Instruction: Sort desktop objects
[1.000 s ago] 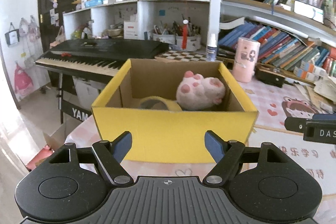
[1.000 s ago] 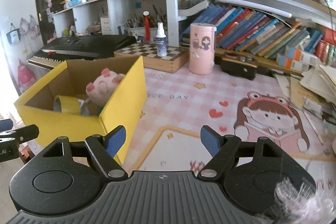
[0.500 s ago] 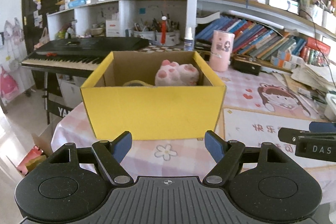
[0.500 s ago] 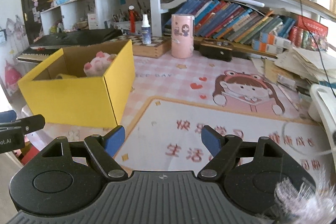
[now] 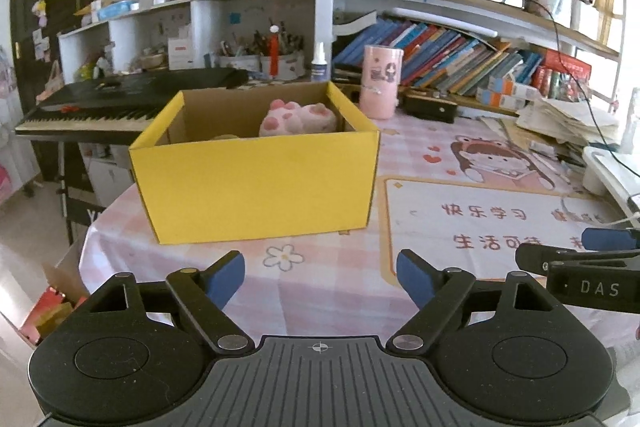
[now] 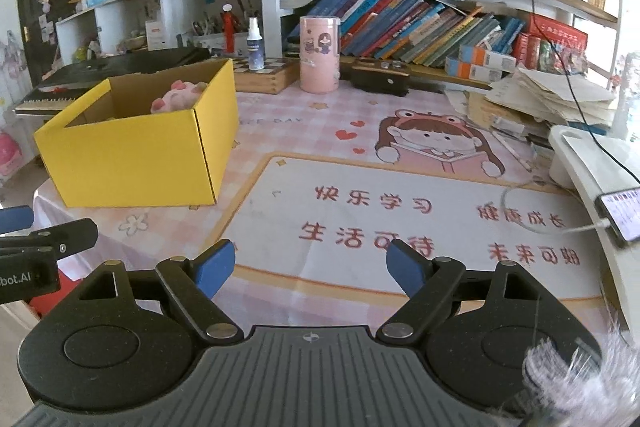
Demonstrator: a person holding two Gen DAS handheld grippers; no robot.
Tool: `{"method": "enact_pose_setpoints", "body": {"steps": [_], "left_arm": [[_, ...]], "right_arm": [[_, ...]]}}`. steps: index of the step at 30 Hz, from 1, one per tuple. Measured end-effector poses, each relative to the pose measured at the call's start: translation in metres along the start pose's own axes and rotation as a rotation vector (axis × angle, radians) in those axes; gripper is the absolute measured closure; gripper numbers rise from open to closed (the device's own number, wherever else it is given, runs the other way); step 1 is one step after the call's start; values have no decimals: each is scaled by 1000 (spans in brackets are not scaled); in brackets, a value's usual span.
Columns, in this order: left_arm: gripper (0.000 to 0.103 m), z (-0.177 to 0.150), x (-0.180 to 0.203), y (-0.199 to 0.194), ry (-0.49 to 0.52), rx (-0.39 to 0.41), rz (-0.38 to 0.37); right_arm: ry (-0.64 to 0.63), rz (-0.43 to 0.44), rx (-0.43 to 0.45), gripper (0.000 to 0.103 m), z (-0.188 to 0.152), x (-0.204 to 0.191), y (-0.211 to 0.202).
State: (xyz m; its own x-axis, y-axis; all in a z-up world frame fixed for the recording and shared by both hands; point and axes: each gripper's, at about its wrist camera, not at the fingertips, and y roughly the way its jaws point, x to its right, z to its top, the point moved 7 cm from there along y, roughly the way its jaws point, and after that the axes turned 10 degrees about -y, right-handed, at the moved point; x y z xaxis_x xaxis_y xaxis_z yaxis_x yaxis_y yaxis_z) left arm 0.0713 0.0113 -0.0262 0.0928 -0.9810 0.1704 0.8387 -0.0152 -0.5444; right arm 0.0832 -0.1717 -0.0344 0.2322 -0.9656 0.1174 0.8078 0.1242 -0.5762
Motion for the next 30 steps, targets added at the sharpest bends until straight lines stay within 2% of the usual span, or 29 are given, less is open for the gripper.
{"method": "enact_pose_setpoints", "body": {"steps": [6, 14, 30], "left_arm": [[12, -5, 7, -2, 17, -11, -16], [11, -10, 13, 2, 29, -29, -14], [6, -6, 24, 12, 23, -41, -19]], "right_arm": [[27, -24, -12, 20, -8, 6, -8], [47, -27, -26, 18, -15, 9, -10], [76, -49, -55, 5, -16, 24, -2]]}}
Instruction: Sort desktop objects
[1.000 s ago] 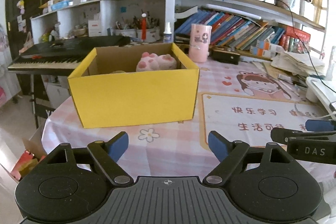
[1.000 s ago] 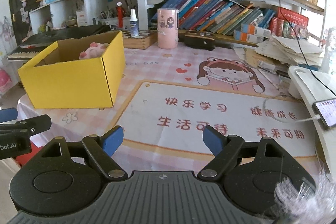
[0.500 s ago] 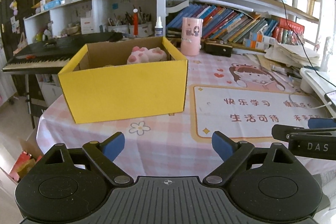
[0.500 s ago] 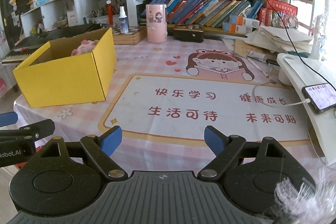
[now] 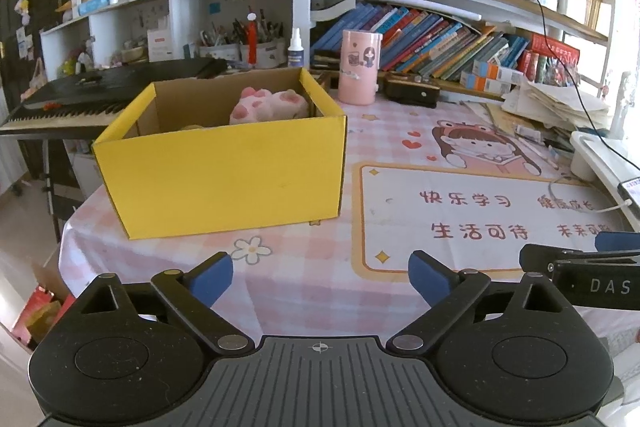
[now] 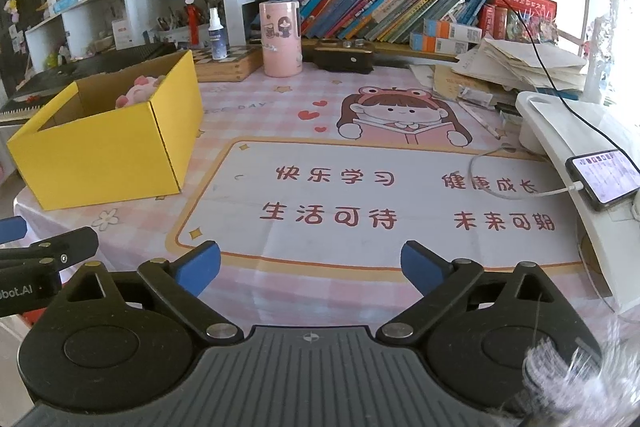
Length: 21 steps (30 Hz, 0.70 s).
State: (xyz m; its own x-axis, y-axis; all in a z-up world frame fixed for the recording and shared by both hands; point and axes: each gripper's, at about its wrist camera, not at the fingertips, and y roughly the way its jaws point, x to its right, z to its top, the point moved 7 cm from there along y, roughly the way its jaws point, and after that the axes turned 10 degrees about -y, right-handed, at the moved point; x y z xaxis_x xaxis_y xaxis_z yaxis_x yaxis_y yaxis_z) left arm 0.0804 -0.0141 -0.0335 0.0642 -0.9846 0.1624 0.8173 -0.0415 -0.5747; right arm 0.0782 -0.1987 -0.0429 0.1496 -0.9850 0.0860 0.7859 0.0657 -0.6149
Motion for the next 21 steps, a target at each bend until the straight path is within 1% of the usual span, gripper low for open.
{"method": "enact_pose_setpoints", "body": {"steps": [6, 21], "left_arm": [[3, 1, 2, -1, 14, 10, 22], [1, -2, 8, -2, 31, -6, 3]], "right_arm": [[-10, 3, -10, 2, 0, 4, 3], [-5, 8, -17, 0, -6, 8, 1]]}}
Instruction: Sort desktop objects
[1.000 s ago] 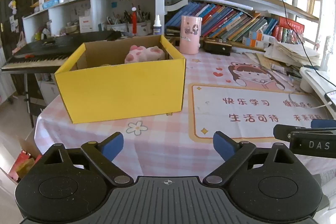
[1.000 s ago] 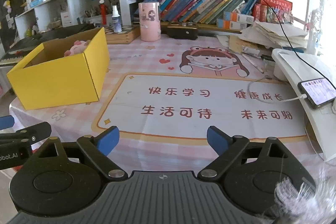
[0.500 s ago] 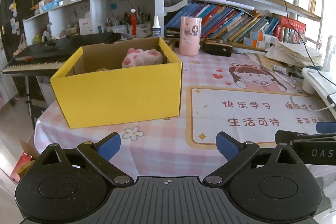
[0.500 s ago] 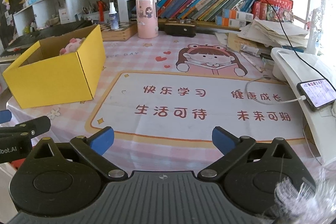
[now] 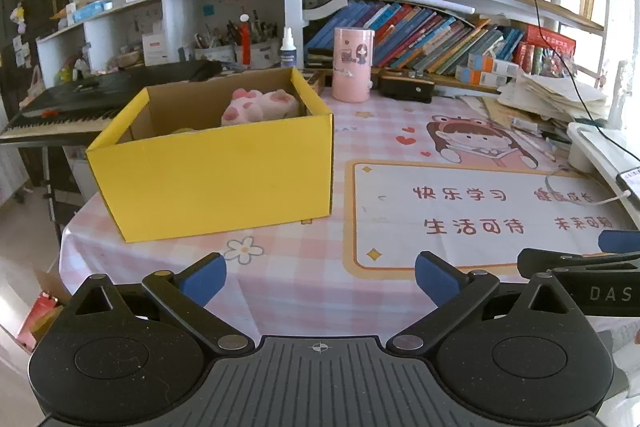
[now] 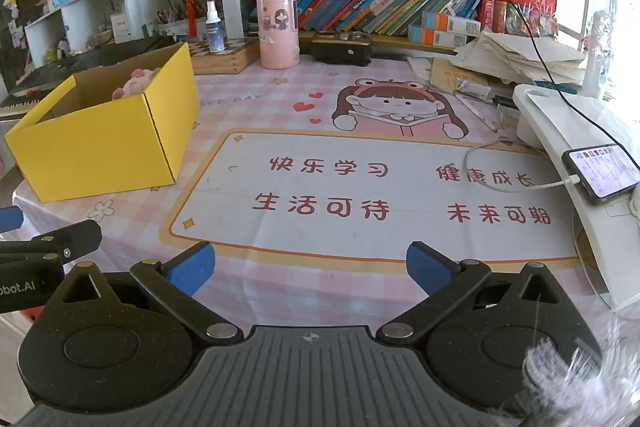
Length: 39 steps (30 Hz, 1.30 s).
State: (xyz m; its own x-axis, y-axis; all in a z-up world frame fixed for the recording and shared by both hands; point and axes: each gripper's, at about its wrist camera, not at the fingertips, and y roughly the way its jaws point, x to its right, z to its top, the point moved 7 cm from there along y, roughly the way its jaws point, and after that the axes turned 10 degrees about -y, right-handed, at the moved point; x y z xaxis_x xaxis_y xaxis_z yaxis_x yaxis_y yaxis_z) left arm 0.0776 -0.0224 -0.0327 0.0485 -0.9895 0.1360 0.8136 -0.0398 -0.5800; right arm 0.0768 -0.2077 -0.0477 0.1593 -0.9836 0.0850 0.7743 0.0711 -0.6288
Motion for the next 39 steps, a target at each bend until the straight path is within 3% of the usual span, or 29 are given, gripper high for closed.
{"method": "enact_pose_setpoints", "body": {"steps": [33, 39], "left_arm": [[0, -6, 4, 0, -1, -31, -26], [0, -6, 3, -2, 2, -6, -25]], "right_arm": [[-21, 14, -7, 0, 0, -5, -3], [-27, 18, -14, 0, 0, -7, -1]]}}
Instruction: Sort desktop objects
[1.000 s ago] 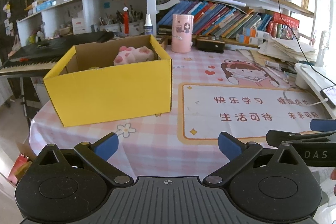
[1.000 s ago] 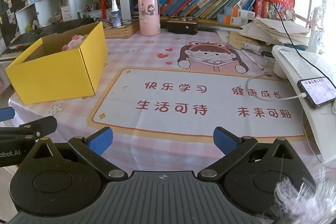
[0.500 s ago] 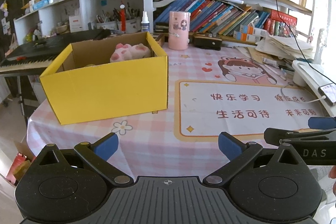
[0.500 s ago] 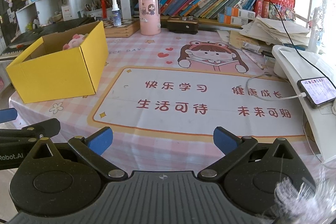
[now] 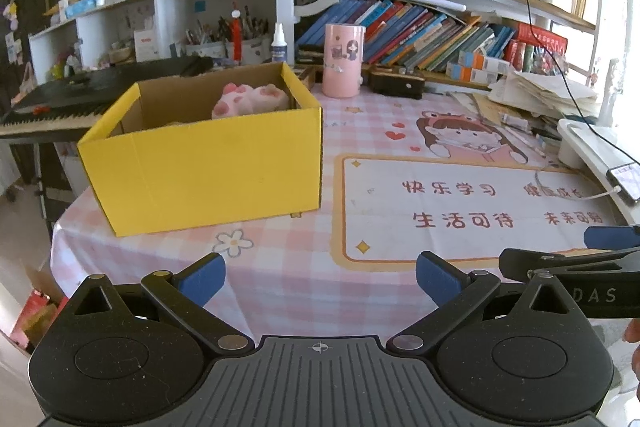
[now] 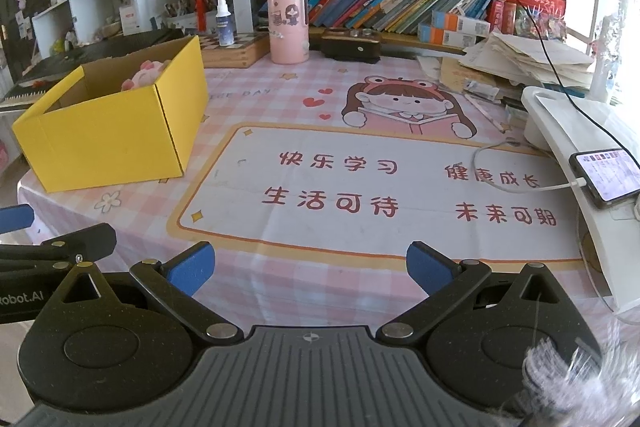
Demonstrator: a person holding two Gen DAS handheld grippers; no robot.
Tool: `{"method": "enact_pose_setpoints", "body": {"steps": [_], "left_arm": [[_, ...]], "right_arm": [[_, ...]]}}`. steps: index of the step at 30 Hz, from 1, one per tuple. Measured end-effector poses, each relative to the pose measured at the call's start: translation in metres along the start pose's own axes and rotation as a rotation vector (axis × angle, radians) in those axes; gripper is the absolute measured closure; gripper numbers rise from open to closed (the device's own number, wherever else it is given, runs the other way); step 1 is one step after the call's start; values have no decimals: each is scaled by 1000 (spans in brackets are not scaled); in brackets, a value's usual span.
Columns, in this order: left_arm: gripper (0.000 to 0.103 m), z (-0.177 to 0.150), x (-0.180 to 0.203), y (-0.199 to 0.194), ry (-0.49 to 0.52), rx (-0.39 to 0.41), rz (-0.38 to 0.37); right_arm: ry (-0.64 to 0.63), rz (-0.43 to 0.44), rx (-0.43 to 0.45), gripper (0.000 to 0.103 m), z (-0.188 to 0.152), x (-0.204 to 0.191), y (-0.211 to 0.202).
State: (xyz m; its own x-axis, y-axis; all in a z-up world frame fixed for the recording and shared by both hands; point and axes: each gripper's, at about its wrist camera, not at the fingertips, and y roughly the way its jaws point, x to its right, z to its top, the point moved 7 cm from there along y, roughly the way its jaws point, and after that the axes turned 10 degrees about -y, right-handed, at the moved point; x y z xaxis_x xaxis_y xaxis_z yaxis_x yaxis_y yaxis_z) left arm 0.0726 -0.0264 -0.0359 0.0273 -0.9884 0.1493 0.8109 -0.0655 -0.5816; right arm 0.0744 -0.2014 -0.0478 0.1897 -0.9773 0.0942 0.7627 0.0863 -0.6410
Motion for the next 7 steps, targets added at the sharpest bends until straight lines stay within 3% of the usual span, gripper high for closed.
{"method": "enact_pose_setpoints", "body": {"steps": [7], "left_arm": [[0, 2, 0, 2, -2, 4, 1]], "right_arm": [[-3, 4, -16, 0, 1, -2, 5]]}}
